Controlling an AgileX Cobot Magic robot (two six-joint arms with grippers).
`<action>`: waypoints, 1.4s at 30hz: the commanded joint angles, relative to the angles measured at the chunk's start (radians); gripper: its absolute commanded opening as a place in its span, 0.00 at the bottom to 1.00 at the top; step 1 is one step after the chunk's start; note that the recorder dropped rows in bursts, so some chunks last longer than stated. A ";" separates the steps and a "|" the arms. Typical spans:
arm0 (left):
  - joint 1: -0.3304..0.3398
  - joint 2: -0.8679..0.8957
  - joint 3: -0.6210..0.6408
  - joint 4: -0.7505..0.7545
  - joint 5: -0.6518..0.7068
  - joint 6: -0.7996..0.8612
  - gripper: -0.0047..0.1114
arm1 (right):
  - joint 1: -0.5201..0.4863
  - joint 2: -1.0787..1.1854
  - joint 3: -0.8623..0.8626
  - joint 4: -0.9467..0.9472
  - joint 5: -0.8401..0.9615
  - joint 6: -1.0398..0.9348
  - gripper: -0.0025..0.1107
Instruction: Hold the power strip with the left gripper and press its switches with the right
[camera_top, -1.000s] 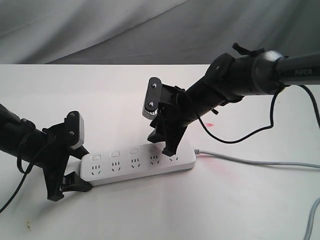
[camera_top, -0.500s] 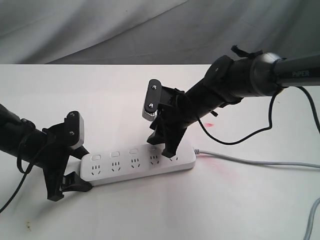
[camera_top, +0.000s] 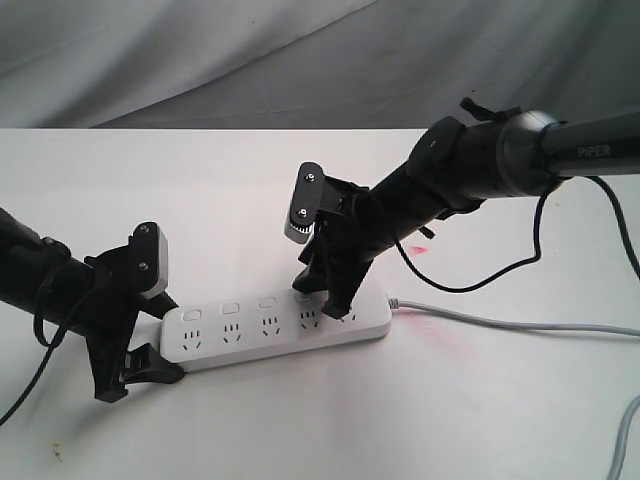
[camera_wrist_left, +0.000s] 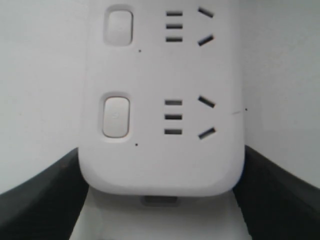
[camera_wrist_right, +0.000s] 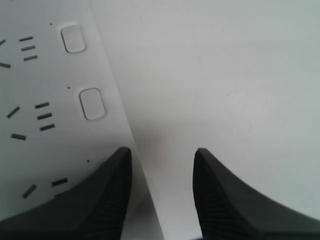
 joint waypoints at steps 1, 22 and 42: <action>-0.002 0.003 -0.001 0.013 -0.033 0.010 0.48 | 0.000 0.014 0.004 -0.044 0.032 0.002 0.36; -0.002 0.003 -0.001 0.013 -0.033 0.010 0.48 | 0.000 0.019 0.004 -0.036 0.051 0.002 0.40; -0.002 0.003 -0.001 0.013 -0.033 0.010 0.48 | -0.073 -0.081 0.009 -0.068 0.068 0.032 0.40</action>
